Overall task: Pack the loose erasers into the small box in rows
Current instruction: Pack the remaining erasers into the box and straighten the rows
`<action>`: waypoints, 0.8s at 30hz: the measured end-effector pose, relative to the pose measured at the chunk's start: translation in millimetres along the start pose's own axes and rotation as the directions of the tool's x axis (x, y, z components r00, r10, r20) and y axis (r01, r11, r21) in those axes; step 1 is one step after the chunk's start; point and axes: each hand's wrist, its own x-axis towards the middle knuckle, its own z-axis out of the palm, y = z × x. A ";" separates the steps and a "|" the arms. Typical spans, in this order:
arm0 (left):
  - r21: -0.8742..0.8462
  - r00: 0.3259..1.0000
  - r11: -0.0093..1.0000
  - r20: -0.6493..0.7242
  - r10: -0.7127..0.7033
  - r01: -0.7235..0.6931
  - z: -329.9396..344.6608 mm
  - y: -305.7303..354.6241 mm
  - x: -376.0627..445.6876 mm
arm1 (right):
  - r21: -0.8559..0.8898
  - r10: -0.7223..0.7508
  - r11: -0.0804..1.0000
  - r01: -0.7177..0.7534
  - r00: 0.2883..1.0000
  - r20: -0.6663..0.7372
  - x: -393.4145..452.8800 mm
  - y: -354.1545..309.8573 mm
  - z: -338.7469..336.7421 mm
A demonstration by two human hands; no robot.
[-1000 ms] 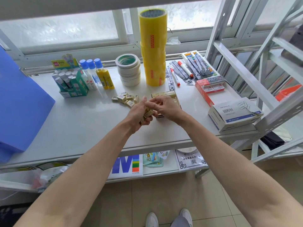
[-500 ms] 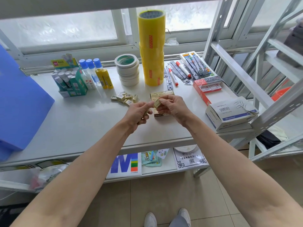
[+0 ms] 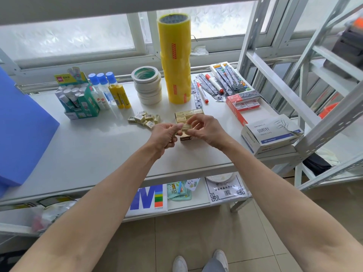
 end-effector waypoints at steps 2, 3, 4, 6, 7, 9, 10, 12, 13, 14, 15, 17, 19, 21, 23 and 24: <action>0.054 0.998 0.998 -0.056 0.021 -0.018 1.2 -2.2 2.4 | -0.177 -0.062 0.983 0.041 0.991 -0.115 4.5 0.9 -2.5; 0.103 0.996 0.994 -0.088 0.035 -0.026 1.1 -3.5 3.9 | -0.244 -0.085 0.969 0.043 0.983 -0.164 8.3 2.2 -4.8; 0.159 0.992 0.987 -0.115 0.051 -0.032 0.6 -5.3 6.0 | -0.302 -0.098 0.953 0.036 0.976 -0.194 12.8 3.8 -7.4; 0.260 0.987 0.965 -0.139 0.077 -0.039 -0.3 -9.6 10.7 | -0.399 -0.091 0.917 0.005 0.976 -0.197 22.8 6.6 -11.5; 0.299 0.987 0.953 -0.137 0.086 -0.042 -0.3 -11.8 12.9 | -0.437 -0.082 0.899 -0.006 0.980 -0.182 27.4 7.4 -12.7; 0.360 0.986 0.931 -0.130 0.107 -0.053 1.0 -15.4 16.7 | -0.492 -0.071 0.870 -0.011 0.986 -0.148 35.3 7.3 -13.7; 0.389 0.984 0.919 -0.130 0.120 -0.061 1.7 -17.0 18.3 | -0.513 -0.066 0.859 -0.010 0.989 -0.130 38.6 6.9 -13.4; 0.432 0.981 0.899 -0.131 0.147 -0.077 2.1 -19.2 19.9 | -0.535 -0.055 0.845 -0.005 0.994 -0.095 44.1 6.7 -11.9; 0.441 0.980 0.894 -0.129 0.153 -0.081 2.1 -19.7 20.1 | -0.541 -0.052 0.841 -0.001 0.995 -0.083 45.8 6.0 -11.3; 0.445 0.980 0.892 -0.127 0.155 -0.083 1.8 -20.3 20.6 | -0.543 -0.054 0.840 0.004 0.996 -0.075 47.1 5.6 -10.9; 0.445 0.980 0.891 -0.126 0.155 -0.084 1.5 -20.5 20.5 | -0.539 -0.060 0.842 0.011 0.996 -0.073 47.9 5.3 -10.5; 0.447 0.980 0.891 -0.126 0.154 -0.082 1.0 -21.1 21.1 | -0.526 -0.080 0.850 0.028 0.994 -0.076 48.8 5.4 -9.5; 0.447 0.980 0.891 -0.125 0.156 -0.084 1.1 -21.5 21.7 | -0.533 -0.093 0.845 0.039 0.993 -0.075 49.5 7.5 -7.4; 0.454 0.979 0.887 -0.129 0.158 -0.083 0.9 -21.7 22.3 | -0.543 -0.098 0.838 0.043 0.993 -0.073 50.2 9.9 -4.8; 0.462 0.979 0.883 -0.127 0.160 -0.084 0.8 -21.5 22.3 | -0.542 -0.102 0.839 0.044 0.992 -0.078 50.3 11.1 -2.6; 0.463 0.979 0.882 -0.127 0.161 -0.085 0.5 -21.6 22.3 | -0.542 -0.106 0.839 0.046 0.991 -0.080 50.4 11.5 -1.8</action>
